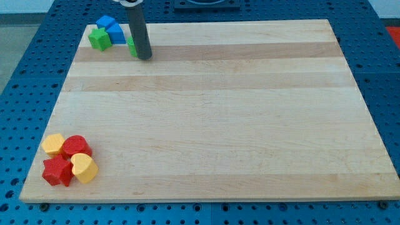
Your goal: Place the green circle into the green star
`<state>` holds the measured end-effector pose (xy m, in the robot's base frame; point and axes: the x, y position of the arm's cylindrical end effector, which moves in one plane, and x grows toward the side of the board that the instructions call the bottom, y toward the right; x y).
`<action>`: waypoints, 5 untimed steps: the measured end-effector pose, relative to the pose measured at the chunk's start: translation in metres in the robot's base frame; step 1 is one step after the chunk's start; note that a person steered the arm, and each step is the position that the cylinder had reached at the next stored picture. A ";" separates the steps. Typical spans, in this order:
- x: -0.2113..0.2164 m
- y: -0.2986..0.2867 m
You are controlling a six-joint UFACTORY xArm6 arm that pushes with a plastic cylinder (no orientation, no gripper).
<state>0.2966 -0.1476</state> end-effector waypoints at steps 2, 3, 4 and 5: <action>-0.013 0.030; -0.018 0.040; -0.018 0.027; -0.023 0.018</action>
<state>0.2737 -0.1297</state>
